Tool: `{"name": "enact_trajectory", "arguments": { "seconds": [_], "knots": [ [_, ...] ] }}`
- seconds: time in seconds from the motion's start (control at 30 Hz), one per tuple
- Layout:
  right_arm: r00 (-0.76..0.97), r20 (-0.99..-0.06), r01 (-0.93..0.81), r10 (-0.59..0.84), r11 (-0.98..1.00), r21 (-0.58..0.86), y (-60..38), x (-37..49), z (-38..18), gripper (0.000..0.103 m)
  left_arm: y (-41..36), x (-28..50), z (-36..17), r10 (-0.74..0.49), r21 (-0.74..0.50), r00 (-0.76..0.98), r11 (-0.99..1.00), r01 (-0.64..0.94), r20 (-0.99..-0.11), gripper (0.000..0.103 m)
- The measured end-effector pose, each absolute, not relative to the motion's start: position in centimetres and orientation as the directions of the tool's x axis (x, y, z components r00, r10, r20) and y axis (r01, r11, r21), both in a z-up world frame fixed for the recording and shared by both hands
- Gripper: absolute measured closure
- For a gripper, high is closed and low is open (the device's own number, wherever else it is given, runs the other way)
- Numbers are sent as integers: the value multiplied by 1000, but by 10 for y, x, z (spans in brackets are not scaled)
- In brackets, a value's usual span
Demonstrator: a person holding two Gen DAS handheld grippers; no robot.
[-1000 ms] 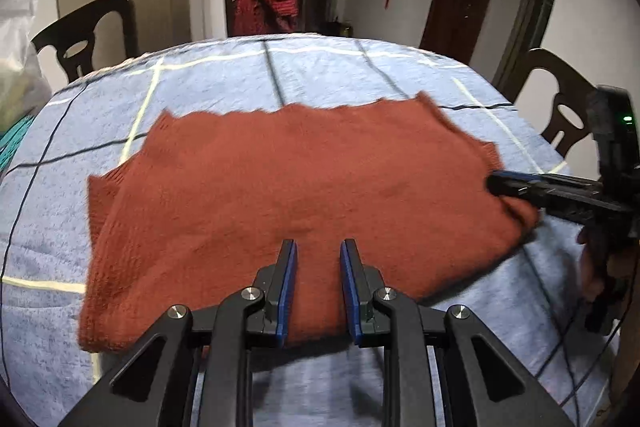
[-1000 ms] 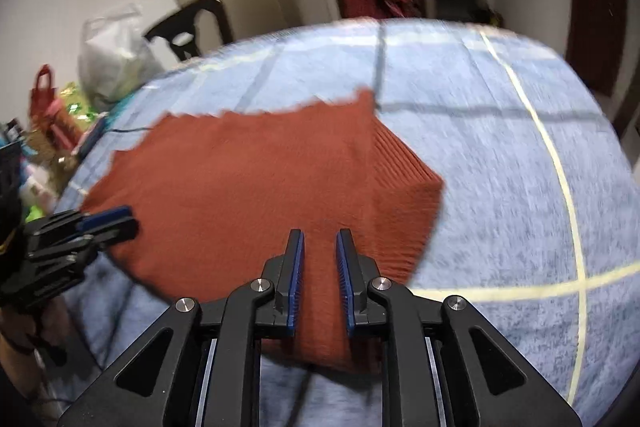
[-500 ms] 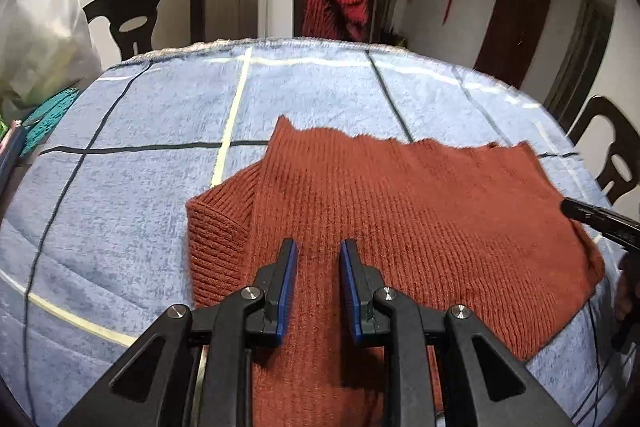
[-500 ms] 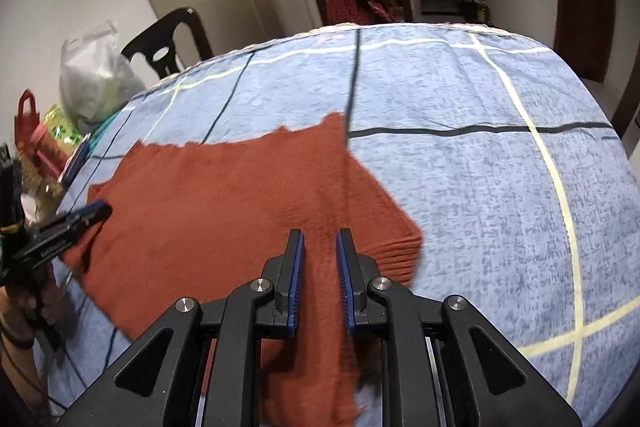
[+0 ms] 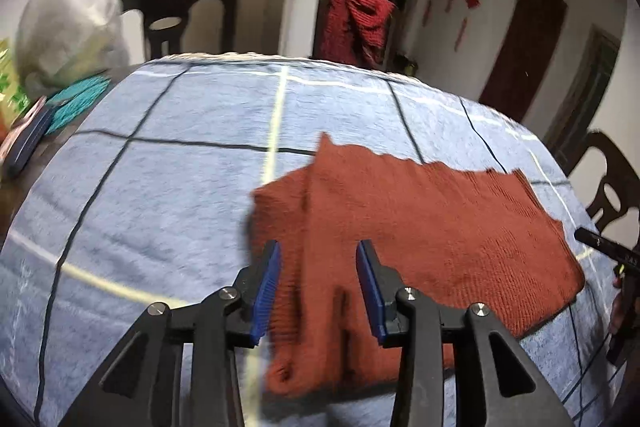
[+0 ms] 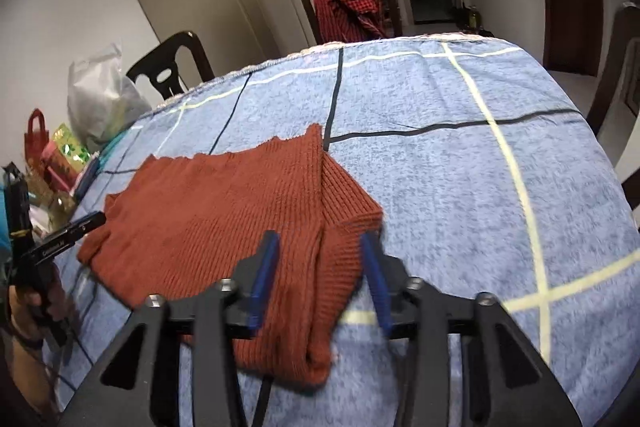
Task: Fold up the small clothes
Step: 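Close the left tool on the sweater side edge while the right tool grasps it too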
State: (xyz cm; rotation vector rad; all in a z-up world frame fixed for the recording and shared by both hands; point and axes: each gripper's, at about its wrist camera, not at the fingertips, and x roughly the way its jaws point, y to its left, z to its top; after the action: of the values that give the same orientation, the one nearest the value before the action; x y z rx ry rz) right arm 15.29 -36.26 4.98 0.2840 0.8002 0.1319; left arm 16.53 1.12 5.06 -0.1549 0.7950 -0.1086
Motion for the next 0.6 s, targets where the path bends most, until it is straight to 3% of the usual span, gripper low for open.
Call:
{"name": "enact_trajectory", "arguments": {
  "seconds": [0.23,0.5,0.6],
  "knots": [
    [660,-692,6,293,919,394,-376,156,36,58,35,172,36,-183,-255,666,967,-12,-723,60],
    [640,-669,2,379,869,494,-379,171,25,57,23,194,30,-200,-244,653,970,25,-730,60],
    [647,-655,7,390,856,517,-381,177,24,57,21,199,25,-211,-251,648,968,31,-732,52]
  ]
}}
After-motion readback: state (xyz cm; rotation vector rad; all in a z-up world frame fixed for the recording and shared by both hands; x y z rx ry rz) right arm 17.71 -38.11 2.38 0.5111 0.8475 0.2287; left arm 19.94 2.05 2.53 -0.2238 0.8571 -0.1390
